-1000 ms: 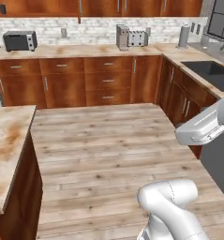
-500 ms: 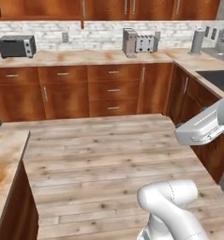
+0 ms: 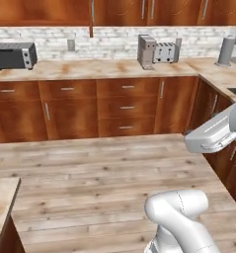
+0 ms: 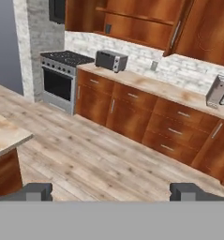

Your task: There is a bowl on the dining counter. Grab a lemon wedge from the fridge and place it in the bowl. Then get the liquor bottle and glass cup from the cabinet and place them next to the bowl.

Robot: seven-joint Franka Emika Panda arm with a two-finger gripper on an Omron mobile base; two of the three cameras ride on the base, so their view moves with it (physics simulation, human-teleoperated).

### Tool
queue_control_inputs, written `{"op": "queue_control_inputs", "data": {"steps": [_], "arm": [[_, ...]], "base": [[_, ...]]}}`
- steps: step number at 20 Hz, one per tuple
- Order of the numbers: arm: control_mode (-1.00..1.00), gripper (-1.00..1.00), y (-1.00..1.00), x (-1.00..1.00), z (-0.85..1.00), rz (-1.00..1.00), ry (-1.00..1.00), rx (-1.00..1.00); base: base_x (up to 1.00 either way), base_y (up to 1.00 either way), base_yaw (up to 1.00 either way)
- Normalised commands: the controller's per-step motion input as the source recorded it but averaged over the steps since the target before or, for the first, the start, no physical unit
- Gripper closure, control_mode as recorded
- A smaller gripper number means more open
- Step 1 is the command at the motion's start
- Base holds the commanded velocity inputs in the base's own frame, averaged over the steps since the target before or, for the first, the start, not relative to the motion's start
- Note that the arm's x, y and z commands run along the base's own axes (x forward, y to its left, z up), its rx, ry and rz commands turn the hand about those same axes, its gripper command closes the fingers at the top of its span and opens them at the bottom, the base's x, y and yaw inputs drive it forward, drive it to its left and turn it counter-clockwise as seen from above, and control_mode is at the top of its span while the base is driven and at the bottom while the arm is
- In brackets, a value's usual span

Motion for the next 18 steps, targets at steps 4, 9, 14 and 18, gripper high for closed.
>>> {"op": "queue_control_inputs", "data": {"steps": [4,9,14,18], "arm": [[1.00,-1.00,0.00,0.00,0.00,0.00,0.00,0.00],[1.00,-1.00,0.00,0.00,0.00,0.00,0.00,0.00],[1.00,-1.00,0.00,0.00,0.00,0.00,0.00,0.00],[1.00,-1.00,0.00,0.00,0.00,0.00,0.00,0.00]], "base": [[1.00,0.00,0.03],[1.00,0.17,0.00],[1.00,0.40,-0.01],[1.00,0.59,-0.09]]}}
